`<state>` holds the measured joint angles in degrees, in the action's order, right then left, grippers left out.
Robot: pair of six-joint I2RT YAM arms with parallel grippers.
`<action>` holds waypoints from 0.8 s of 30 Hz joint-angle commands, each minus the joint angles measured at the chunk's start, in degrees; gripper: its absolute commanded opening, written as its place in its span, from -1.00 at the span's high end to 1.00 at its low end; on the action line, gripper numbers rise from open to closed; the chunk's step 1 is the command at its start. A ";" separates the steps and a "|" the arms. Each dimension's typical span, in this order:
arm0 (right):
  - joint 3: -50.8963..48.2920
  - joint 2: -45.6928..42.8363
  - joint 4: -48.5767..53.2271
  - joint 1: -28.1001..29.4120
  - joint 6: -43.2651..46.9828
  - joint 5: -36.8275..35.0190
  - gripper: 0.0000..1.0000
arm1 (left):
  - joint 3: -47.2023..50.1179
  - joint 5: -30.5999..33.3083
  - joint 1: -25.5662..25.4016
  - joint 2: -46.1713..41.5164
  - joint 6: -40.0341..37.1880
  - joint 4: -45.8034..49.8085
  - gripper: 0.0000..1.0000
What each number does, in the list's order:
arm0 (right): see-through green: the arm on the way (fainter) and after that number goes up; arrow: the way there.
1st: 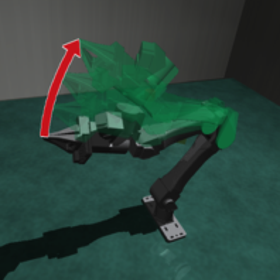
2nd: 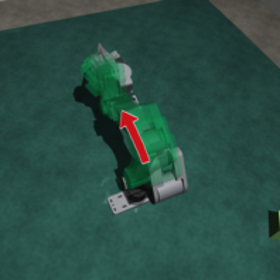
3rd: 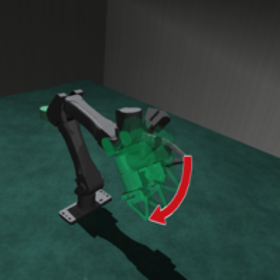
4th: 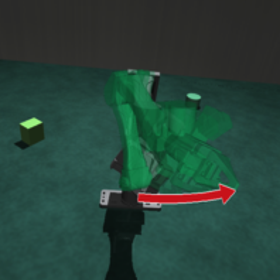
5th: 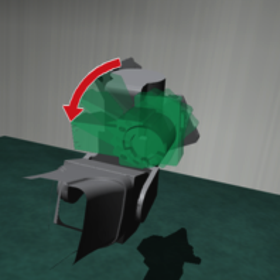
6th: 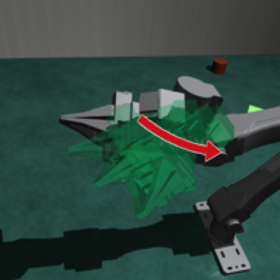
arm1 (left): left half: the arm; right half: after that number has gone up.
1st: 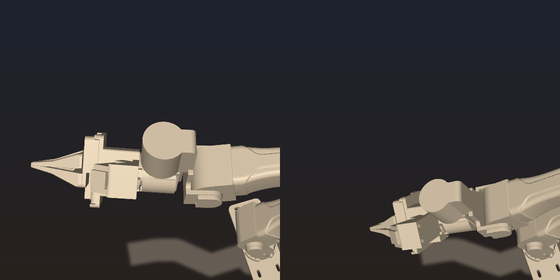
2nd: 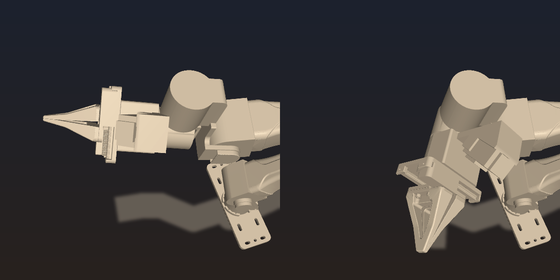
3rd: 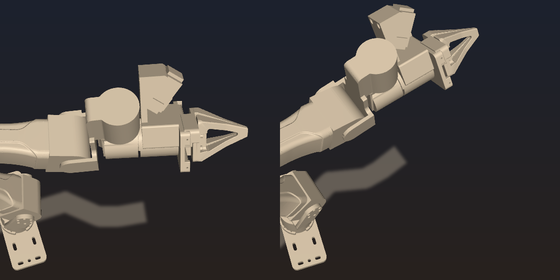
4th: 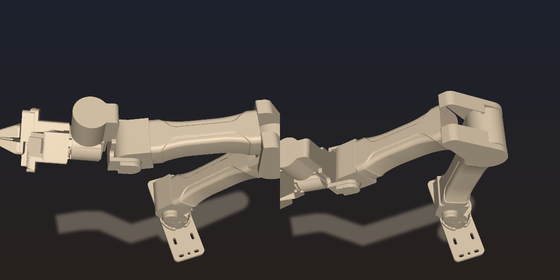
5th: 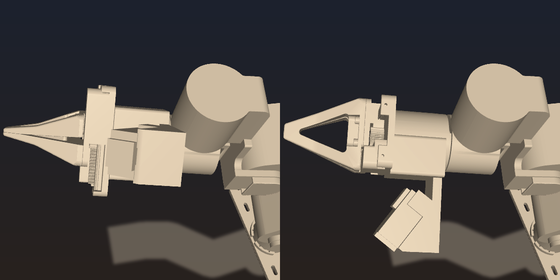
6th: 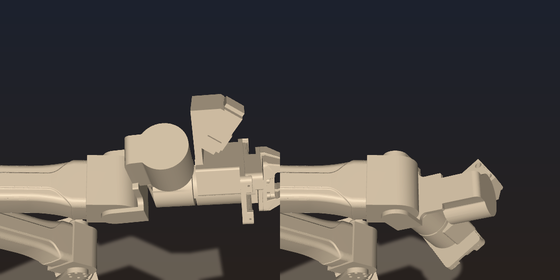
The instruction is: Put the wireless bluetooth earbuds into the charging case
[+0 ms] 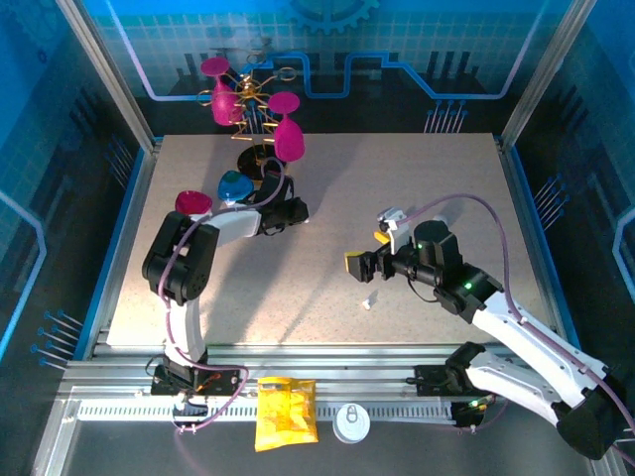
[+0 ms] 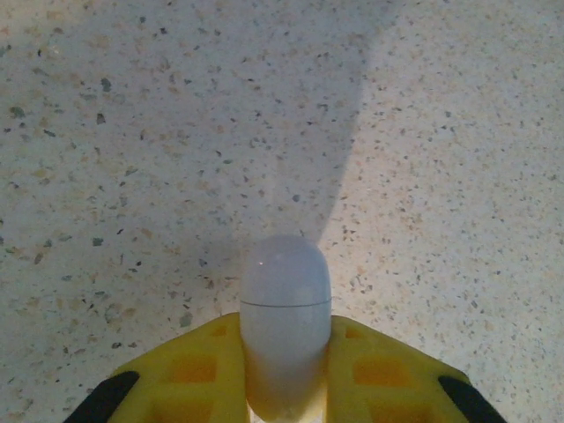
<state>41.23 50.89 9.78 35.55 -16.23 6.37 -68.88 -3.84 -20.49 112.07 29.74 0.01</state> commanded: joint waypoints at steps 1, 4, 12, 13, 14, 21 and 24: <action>-0.42 -0.79 -1.32 -1.30 1.19 -1.77 -0.99 | -1.55 -1.11 0.62 0.50 1.57 1.71 0.33; -0.36 -0.81 -1.13 -2.60 1.20 -2.71 -0.99 | 0.21 -1.14 0.64 -0.96 1.54 0.01 -0.03; 0.08 1.27 1.67 -10.58 -1.12 -6.04 -0.99 | 8.88 2.33 0.24 -10.62 1.15 -6.09 -0.60; 0.06 2.08 1.97 -12.00 -1.46 -6.55 -0.99 | 9.86 3.29 -0.05 -12.35 0.74 -6.26 -0.66; -0.01 2.84 2.23 -13.37 -1.80 -6.90 -1.00 | 10.72 4.28 -0.39 -13.71 0.41 -6.33 -0.69; 2.86 14.93 6.59 -23.96 -6.61 -11.24 -0.99 | 18.70 6.04 -6.35 -23.51 -11.32 -16.01 -0.86; 5.93 22.23 9.21 -27.19 -7.49 -14.19 -0.97 | 21.48 3.42 -8.88 -26.47 -16.51 -19.96 -0.90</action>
<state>43.75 69.14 15.46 10.74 -21.52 -3.86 -49.84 1.15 -27.59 87.90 21.06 -13.93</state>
